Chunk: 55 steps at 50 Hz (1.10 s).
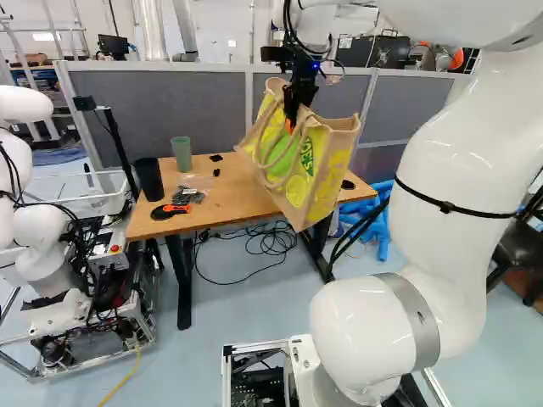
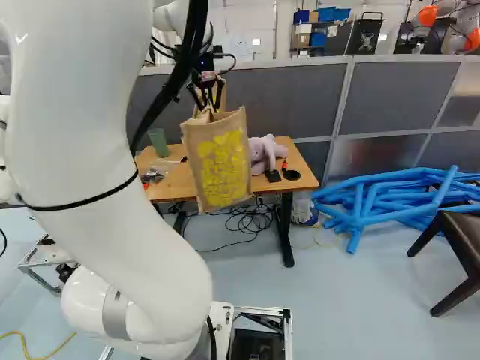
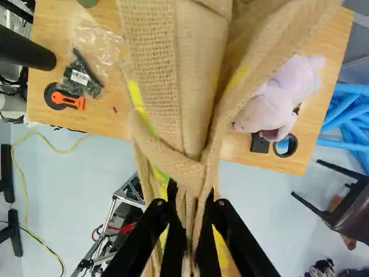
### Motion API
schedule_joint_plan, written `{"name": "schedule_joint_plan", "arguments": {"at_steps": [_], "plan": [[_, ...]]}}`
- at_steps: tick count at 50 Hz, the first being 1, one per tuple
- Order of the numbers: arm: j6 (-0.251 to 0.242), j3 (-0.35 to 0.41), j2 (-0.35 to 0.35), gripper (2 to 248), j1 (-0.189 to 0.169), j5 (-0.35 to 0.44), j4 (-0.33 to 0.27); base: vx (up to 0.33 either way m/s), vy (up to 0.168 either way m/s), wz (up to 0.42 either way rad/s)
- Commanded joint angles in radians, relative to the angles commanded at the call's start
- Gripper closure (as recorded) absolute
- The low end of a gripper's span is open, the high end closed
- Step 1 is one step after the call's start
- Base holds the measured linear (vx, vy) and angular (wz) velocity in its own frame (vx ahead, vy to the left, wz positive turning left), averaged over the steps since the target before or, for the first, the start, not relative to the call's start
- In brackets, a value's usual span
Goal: Pick up the bag on the ground and place it on the table
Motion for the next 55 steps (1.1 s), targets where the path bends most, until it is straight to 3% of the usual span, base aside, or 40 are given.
{"name": "schedule_joint_plan", "arguments": {"at_steps": [28,55], "plan": [[0.0,-0.011,-0.01,228,0.0,0.0,0.0,0.0,0.0,0.0],[0.0,-0.083,-0.074,228,0.012,0.011,0.036,0.0,0.0,0.0]]}}
